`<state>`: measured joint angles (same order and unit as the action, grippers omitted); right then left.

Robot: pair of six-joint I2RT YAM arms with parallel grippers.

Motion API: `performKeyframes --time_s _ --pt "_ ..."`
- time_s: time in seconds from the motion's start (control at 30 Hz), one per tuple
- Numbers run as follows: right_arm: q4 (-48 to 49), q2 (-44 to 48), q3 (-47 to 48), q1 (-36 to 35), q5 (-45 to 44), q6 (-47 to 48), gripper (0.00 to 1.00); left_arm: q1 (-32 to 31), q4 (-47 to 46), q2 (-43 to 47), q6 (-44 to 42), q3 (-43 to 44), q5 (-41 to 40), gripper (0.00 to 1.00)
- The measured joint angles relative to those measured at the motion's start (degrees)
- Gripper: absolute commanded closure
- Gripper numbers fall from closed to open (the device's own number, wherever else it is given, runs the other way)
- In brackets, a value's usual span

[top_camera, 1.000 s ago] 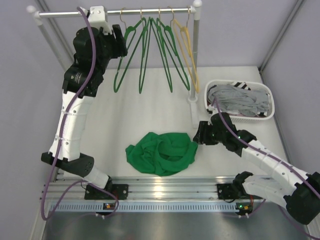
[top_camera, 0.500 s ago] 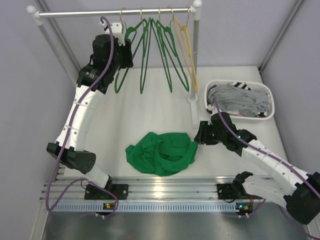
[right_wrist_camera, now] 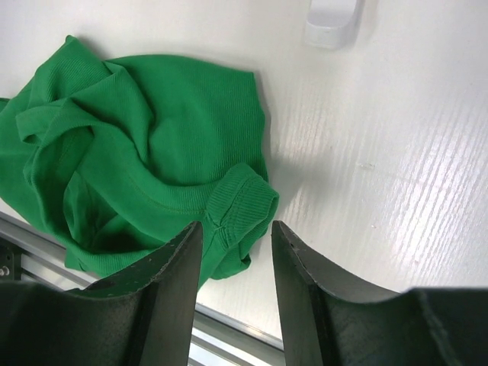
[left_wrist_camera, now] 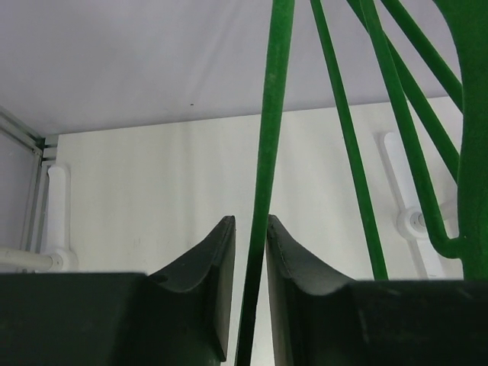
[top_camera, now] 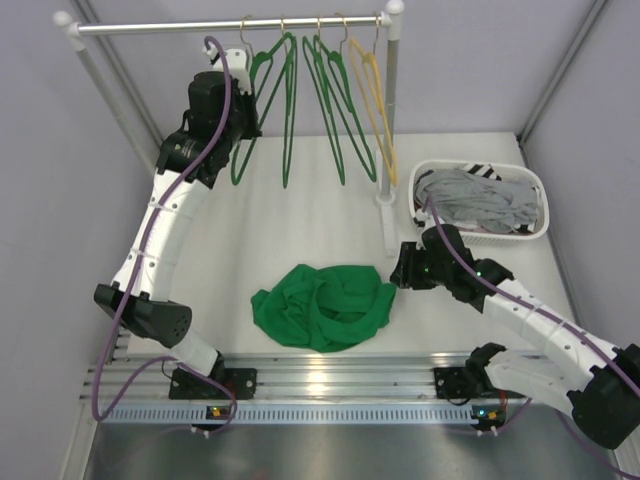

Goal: Place the tank top on the hanger

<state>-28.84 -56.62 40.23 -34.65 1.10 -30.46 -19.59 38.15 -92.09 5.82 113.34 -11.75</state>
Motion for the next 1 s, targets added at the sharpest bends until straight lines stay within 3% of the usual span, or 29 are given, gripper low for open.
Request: performKeyframes --time_s 0.13,0.2,0.23,1.0 --pt "0.0 0.0 0.0 0.0 0.0 0.0 0.59 0.0 -0.4 0.0 0.0 0.0 -0.8 0.81" --pt "0.0 0.0 0.0 0.0 0.0 0.0 0.6 0.0 -0.5 0.0 -0.3 0.0 -1.1 0.9" --pt "0.0 0.0 0.0 0.0 0.0 0.1 0.6 -0.1 -0.5 0.0 -0.5 0.0 -1.2 1.0" --pt "0.0 0.0 0.0 0.0 -0.2 1.0 0.62 -1.1 -4.8 4.4 -2.5 -2.2 -4.3 1.0"
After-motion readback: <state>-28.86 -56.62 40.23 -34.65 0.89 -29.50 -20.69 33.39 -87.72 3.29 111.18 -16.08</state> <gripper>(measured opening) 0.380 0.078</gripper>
